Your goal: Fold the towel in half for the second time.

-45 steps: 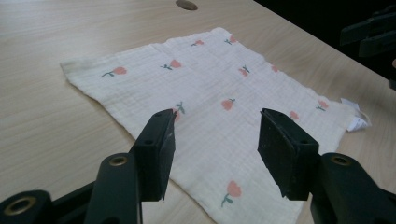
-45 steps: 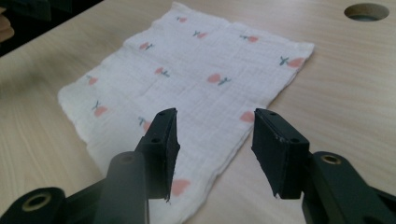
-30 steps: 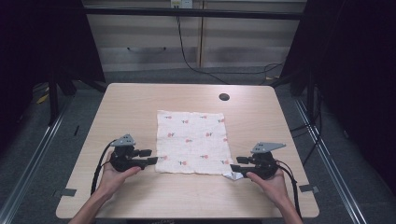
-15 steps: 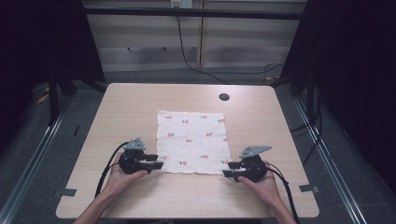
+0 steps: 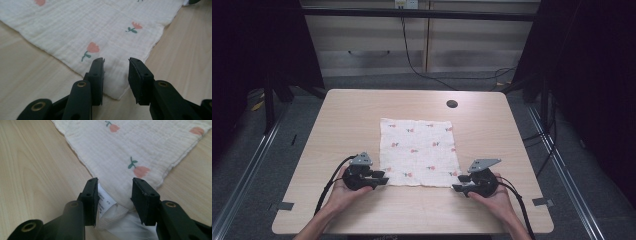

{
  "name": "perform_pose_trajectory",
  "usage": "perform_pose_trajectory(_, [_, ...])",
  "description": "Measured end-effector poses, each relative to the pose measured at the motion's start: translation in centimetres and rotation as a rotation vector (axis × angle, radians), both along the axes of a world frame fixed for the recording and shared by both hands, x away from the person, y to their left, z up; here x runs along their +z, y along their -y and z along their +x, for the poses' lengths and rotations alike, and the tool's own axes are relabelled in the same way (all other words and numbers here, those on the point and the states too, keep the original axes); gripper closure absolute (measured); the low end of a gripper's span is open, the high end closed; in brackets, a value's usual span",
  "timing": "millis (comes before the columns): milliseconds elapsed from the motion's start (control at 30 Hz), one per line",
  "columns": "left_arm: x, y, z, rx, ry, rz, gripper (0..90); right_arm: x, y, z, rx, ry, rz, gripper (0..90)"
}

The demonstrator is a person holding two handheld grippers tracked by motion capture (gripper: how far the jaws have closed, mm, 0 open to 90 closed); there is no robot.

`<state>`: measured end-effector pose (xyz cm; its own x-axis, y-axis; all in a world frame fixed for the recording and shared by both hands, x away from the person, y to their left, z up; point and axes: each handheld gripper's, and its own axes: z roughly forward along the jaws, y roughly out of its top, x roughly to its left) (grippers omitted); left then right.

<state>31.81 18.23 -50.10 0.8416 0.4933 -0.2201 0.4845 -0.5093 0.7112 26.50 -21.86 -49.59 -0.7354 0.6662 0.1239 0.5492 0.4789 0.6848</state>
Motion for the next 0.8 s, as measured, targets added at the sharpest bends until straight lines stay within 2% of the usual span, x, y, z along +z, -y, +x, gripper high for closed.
perform_pose_trajectory(67, [0.1,0.4,-0.4,-0.011,0.047,0.035,68.6,0.1,0.0,0.0,-0.002,-0.001,-0.022,61.0])
perform_pose_trajectory(100, [0.1,0.5,-0.5,-0.017,0.057,0.048,69.1,0.1,-0.1,0.0,-0.002,-0.005,-0.016,65.8])
perform_pose_trajectory(133, [0.0,0.5,-0.6,-0.015,0.069,0.050,71.6,0.0,-0.1,0.0,-0.002,0.000,-0.029,69.2])
perform_pose_trajectory(200, [0.0,0.3,-0.5,-0.018,0.076,0.048,77.3,0.0,-0.4,-0.1,0.002,0.017,-0.052,76.9])
perform_pose_trajectory(267, [-0.1,0.0,-0.6,-0.020,0.081,0.055,85.1,-0.1,-0.5,-0.1,0.002,0.003,-0.032,84.7])
perform_pose_trajectory(333, [-0.1,-0.3,-0.5,-0.019,0.076,0.052,88.0,-0.1,-0.4,0.0,0.010,-0.007,-0.020,87.3])
perform_pose_trajectory(367, [-0.1,-0.5,-0.5,-0.010,0.065,0.043,89.8,-0.2,-0.2,-0.1,0.009,-0.030,0.005,88.5])
perform_pose_trajectory(500, [0.0,-0.8,-0.8,-0.006,0.064,0.051,90.0,-0.2,0.1,-0.6,0.024,-0.049,0.037,88.9])
perform_pose_trajectory(600, [-0.1,-1.2,-1.0,-0.006,0.058,0.038,90.0,-0.1,0.0,-1.3,0.038,-0.047,0.038,88.9])
perform_pose_trajectory(667, [-0.1,-1.7,-1.7,-0.004,0.043,0.033,90.0,0.1,-0.1,-1.8,0.045,-0.047,0.039,88.9])
perform_pose_trajectory(800, [0.0,-1.8,-2.7,-0.013,0.046,0.048,90.0,0.0,-0.4,-2.6,0.064,-0.055,0.032,88.9])
